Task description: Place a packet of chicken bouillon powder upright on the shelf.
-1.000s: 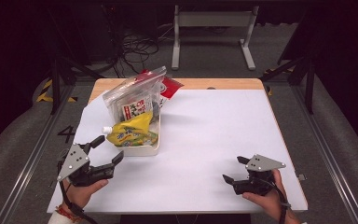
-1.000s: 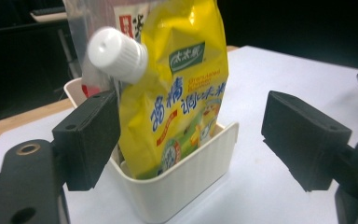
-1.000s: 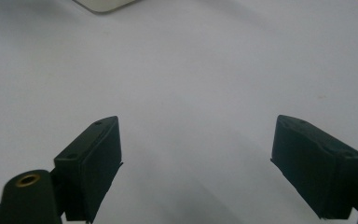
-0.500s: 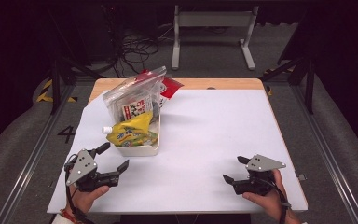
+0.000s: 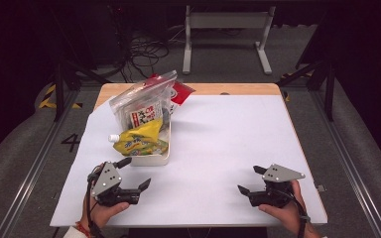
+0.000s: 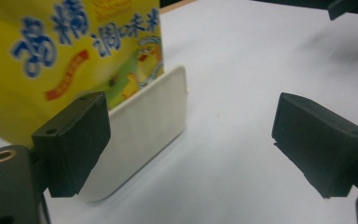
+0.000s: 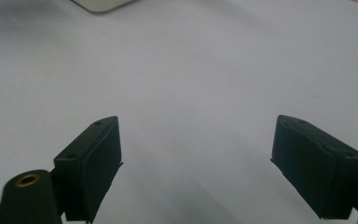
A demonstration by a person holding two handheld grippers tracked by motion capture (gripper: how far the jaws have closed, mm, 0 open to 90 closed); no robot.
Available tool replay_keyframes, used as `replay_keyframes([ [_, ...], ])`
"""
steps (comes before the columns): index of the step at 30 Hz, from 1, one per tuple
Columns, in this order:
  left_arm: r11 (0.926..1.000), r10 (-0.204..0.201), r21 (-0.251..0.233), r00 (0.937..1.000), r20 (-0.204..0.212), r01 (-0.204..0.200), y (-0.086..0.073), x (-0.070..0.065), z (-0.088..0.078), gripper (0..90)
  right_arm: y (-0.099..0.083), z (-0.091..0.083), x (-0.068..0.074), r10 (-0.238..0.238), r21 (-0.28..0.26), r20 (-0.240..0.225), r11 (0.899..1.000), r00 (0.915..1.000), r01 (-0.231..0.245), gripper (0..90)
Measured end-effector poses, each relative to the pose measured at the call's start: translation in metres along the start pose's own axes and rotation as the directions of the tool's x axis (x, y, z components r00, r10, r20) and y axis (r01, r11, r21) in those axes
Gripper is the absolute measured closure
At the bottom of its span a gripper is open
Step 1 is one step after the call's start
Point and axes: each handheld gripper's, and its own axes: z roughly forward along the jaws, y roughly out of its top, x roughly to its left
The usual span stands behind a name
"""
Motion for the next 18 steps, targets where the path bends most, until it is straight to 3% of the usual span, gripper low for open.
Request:
replay_keyframes([
  [6,0.9994,0.011,0.034,0.9992,0.038,-0.012,0.0,-0.006,0.016,11.6,-0.002,-0.002,0.0,0.003,0.006,0.009,1.0,1.0,-0.003,15.7],
  [14,0.9948,0.053,0.082,0.9946,0.089,-0.061,0.0,-0.012,0.036,11.2,-0.009,-0.009,-0.002,0.017,0.008,0.029,1.0,0.9994,-0.017,15.7],
  [18,0.9933,0.043,0.102,0.9921,0.118,-0.055,0.0,-0.01,0.044,10.6,-0.013,-0.014,-0.002,0.014,0.014,0.046,1.0,0.9989,-0.015,15.7],
])
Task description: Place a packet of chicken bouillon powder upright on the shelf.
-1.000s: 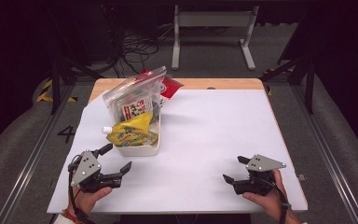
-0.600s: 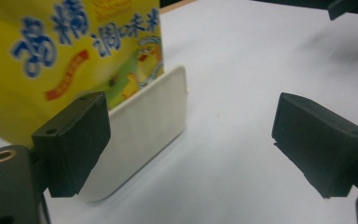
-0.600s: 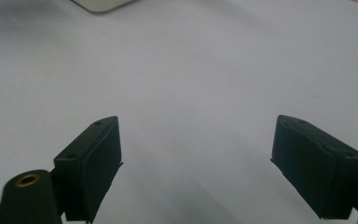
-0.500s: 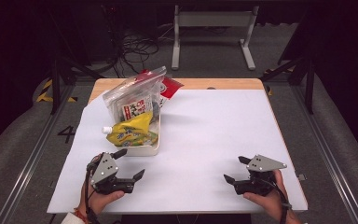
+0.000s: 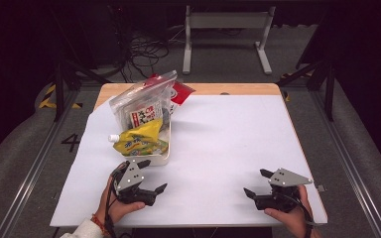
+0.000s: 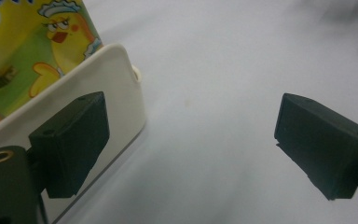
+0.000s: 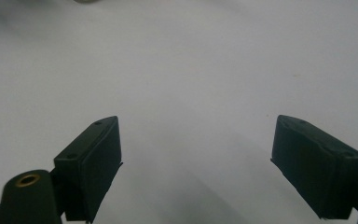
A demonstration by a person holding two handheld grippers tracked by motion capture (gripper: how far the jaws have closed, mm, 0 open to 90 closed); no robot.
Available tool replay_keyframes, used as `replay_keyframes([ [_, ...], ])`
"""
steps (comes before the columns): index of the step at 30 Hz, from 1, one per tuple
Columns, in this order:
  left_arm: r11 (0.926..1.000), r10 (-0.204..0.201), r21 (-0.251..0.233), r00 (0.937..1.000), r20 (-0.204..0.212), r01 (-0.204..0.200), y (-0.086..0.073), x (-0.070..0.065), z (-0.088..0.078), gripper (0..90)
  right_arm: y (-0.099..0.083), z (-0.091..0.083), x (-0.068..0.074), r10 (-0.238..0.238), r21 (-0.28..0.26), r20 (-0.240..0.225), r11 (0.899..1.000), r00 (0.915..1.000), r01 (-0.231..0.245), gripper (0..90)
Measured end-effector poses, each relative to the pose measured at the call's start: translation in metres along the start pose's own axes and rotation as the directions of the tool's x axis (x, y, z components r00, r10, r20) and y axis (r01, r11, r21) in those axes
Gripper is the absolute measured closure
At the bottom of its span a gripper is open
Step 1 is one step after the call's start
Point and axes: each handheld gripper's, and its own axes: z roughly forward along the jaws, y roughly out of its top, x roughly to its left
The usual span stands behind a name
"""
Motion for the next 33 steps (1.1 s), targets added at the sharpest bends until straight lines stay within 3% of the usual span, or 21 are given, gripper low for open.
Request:
replay_keyframes([
  [12,0.9973,0.032,0.064,0.997,0.071,-0.036,0.004,-0.005,0.023,9.6,-0.01,-0.014,-0.001,0.01,-0.005,0.062,1.0,0.998,-0.01,14.2],
  [18,0.9963,0.039,0.073,0.9951,0.091,-0.046,0.001,-0.006,0.022,10.6,-0.009,-0.013,0.0,-0.005,0.004,0.071,1.0,0.9974,0.005,13.4],
  [25,0.9982,0.028,0.051,0.9976,0.064,-0.031,0.001,0.0,0.014,10.7,-0.008,-0.01,0.003,-0.014,0.013,0.067,1.0,0.9977,0.013,13.6],
  [33,0.9975,0.042,0.054,0.9979,0.049,-0.044,0.002,0.001,0.014,10.8,-0.009,-0.01,0.001,-0.014,0.015,0.065,1.0,0.9978,0.013,13.7],
])
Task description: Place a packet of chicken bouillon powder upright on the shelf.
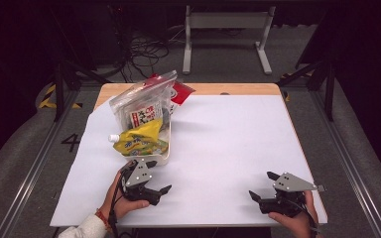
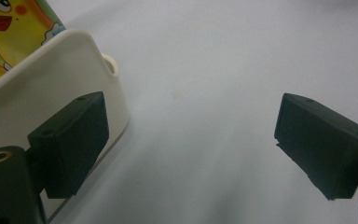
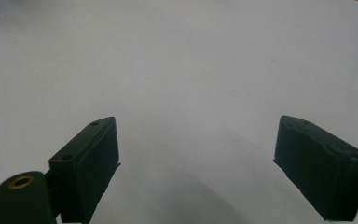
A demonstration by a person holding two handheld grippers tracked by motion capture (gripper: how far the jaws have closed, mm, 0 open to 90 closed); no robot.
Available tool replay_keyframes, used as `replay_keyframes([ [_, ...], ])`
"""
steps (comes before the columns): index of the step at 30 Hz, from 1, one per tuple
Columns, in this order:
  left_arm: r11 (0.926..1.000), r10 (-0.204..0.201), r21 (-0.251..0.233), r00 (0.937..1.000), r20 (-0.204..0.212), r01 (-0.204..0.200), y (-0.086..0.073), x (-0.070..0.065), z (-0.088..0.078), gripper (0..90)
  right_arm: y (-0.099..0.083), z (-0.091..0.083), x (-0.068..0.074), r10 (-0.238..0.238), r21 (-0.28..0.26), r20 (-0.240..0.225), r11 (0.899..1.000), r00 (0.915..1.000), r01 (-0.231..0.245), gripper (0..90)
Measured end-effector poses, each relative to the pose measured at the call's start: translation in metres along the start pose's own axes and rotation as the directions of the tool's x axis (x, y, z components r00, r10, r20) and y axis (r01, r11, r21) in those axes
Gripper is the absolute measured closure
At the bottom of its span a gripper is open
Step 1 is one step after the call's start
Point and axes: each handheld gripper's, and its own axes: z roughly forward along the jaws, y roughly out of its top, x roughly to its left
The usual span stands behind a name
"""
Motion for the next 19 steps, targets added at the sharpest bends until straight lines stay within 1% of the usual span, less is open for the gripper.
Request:
replay_keyframes([
  [2,1.0,0.004,0.001,1.0,-0.005,-0.004,0.0001,0.0003,-0.0004,10.8,0.0001,-0.0002,-0.0002,-0.002,-0.001,0.0,1.0,1.0,0.002,13.7],
  [6,1.0,-0.002,-0.001,1.0,-0.009,0.002,-0.0002,0.0017,-0.001,10.7,-0.0002,0.0003,-0.0004,-0.001,0.0,-0.003,1.0,1.0,0.001,13.6],
  [13,1.0,-0.003,-0.005,1.0,-0.006,0.003,0.0004,0.0026,-0.0009,10.8,-0.0007,0.0005,-0.0005,-0.001,0.003,-0.002,1.0,1.0,0.001,13.6],
  [15,1.0,0.004,0.001,1.0,-0.006,-0.004,0.0006,0.0024,-0.0003,10.8,-0.001,0.0001,-0.0008,-0.001,0.002,0.0,1.0,1.0,0.001,13.6],
  [19,1.0,0.001,0.005,1.0,-0.004,-0.001,0.0001,0.0028,0.0,10.8,-0.0006,0.0007,-0.0011,0.004,0.0,-0.004,1.0,1.0,-0.004,13.6],
])
